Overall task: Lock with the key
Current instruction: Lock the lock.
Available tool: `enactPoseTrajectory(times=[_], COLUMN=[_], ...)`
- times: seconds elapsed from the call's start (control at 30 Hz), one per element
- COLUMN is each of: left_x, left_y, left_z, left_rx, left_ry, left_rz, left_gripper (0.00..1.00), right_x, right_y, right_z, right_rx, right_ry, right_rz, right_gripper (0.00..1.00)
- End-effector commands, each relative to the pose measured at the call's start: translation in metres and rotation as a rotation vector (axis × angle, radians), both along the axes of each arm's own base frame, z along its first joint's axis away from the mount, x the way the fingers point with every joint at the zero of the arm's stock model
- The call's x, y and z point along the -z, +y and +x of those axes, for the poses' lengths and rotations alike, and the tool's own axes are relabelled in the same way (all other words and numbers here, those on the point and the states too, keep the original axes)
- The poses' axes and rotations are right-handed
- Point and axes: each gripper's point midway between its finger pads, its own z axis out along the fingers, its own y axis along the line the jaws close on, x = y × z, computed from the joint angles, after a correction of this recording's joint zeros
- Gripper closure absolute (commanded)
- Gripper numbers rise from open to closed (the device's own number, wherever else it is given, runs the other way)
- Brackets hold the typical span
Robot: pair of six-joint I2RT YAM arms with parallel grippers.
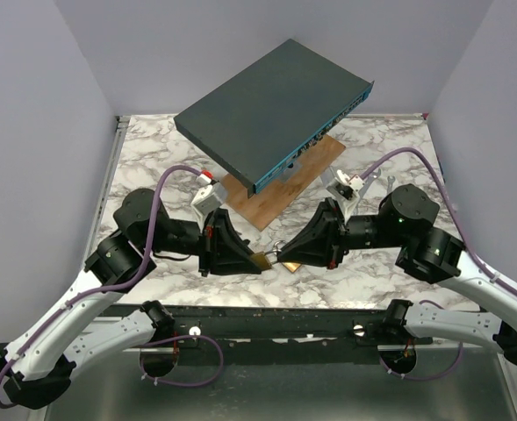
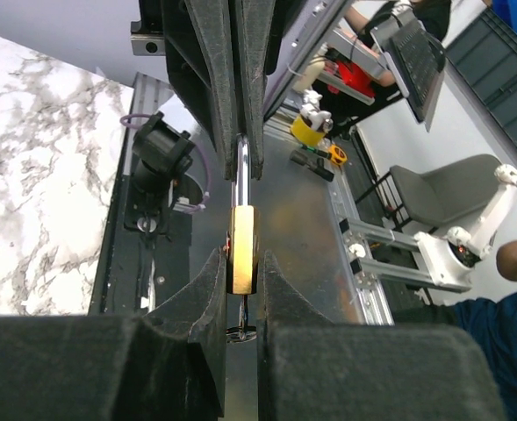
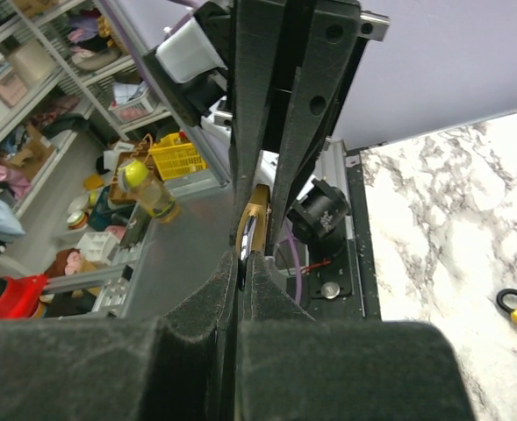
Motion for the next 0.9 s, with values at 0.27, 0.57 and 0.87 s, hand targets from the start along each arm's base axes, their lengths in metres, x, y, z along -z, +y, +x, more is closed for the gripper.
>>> enactPoseTrajectory(times=[0.27,0.57,0.87], left_x=[-0.026,-0.035,-0.035], left_y=[-0.008,-0.002,0.003], left_z=[0.007,0.005,0.027], left_rx=[0.014,-0.017,-0.182], left_ry=[-0.161,-0.194,-0.22], left_rz=[-0.124,-0.156,-0.121], left_gripper=[1.0,1.0,1.0], right_x=[0.032,0.034,0.034], right_y=[0.04,0.044,0.046], right_z=[-0.025,-0.013,-0.011], right_rx=[-0.027,0.056,0.075], right_ry=[0.021,0.054,0.086], right_rz=[-0.097,-0.1,-0.105], right_gripper=[0.99,0.99,0.99])
